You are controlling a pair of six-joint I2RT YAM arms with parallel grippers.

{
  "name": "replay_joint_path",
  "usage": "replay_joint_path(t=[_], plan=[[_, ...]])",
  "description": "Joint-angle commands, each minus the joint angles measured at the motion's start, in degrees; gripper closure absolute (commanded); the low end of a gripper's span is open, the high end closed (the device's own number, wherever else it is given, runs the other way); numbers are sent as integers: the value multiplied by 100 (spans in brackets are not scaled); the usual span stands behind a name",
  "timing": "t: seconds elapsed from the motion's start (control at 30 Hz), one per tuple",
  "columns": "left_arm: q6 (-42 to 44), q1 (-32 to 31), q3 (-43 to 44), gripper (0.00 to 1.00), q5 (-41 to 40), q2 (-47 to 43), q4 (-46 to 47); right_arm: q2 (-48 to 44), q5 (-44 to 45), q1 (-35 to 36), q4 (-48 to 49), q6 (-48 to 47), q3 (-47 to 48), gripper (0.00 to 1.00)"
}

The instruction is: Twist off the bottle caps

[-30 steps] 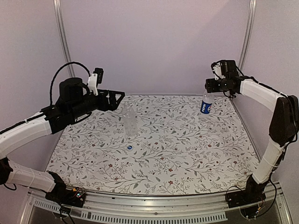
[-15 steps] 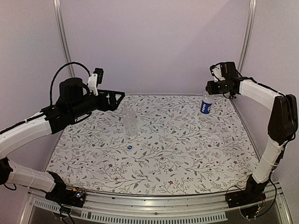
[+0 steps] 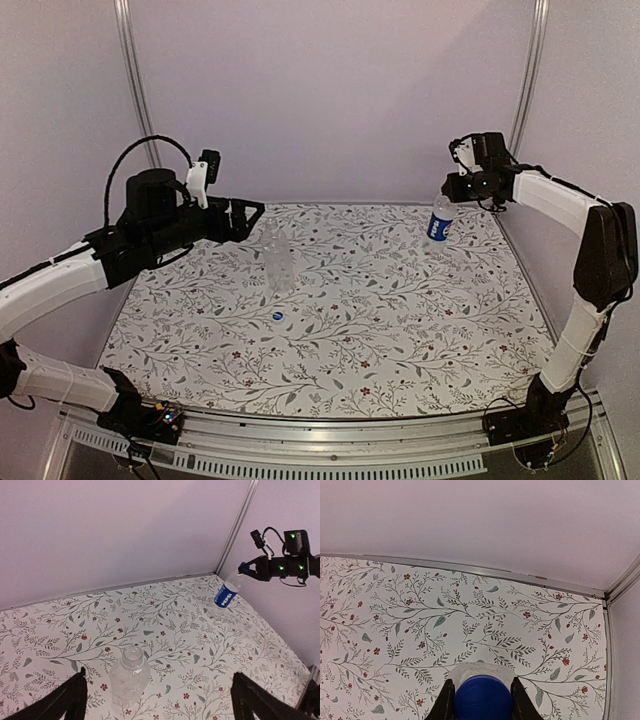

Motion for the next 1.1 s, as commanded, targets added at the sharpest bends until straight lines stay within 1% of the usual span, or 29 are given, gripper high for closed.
replay_joint_path(t=[0.0, 0.13, 0.23, 0.33, 0.43, 0.53, 0.77, 0.97, 1.07], plan=[[61, 54, -92, 0, 122, -271, -27, -370, -383, -29, -179, -17, 45, 100], [99, 24, 19, 0, 502, -261, -13, -771, -902, 40, -269, 9, -183, 100], [260, -111, 185, 0, 681, -178, -71, -1151, -1191, 270, -365, -63, -320, 100], [488, -379, 416, 0, 742, -26, -162, -1431, -1713, 524, -569, -185, -318, 100], [802, -697, 664, 0, 875, 219, -270, -1684, -2458, 806, -727, -348, -301, 100], [956, -922, 810, 0, 1049, 429, -262, -1867, -2947, 1115, -808, -443, -269, 100], [1347, -1424, 1075, 0, 1504, 956, -75, -2023, -4198, 1842, -807, -663, -91, 100], [1519, -1665, 1068, 0, 1599, 1270, 127, -1959, -5012, 2131, -603, -612, 30, 100], [1519, -1711, 1067, 0, 1819, 1387, 405, -1938, -5339, 2182, -431, -493, 16, 100]])
